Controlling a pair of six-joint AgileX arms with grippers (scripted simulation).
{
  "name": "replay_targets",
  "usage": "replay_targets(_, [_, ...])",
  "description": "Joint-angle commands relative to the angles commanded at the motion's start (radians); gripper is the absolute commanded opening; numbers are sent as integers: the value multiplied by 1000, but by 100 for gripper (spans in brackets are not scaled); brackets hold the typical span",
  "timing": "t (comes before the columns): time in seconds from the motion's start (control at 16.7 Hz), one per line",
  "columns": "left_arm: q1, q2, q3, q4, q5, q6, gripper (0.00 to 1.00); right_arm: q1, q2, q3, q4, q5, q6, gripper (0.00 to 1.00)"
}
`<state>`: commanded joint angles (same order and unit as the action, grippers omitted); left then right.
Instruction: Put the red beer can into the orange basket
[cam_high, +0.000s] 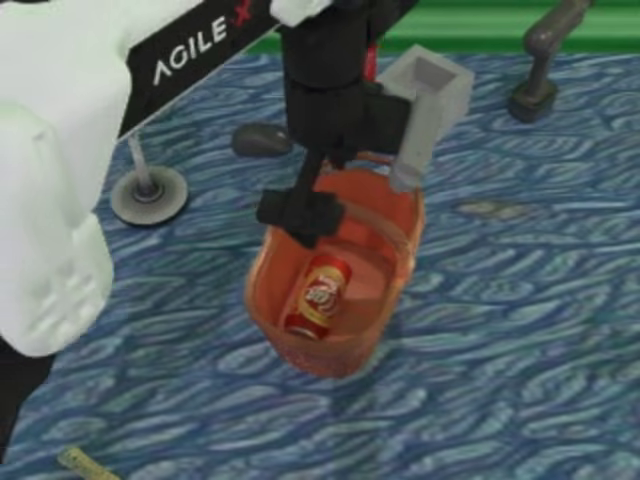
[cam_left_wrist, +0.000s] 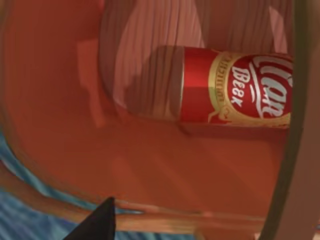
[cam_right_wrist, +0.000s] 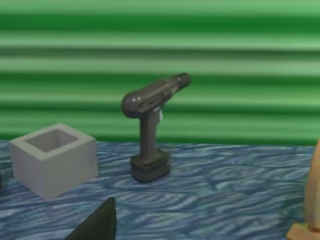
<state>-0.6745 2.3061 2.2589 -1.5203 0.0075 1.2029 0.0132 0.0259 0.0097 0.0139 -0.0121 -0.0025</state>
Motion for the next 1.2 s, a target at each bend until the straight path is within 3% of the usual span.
replay_targets(1.08, [-6, 5, -82, 83, -3, 15, 100, -3, -26, -10, -14, 12, 2, 100])
replay_targets(1.2, [-6, 5, -82, 83, -3, 15, 85, -3, -26, -10, -14, 12, 2, 100])
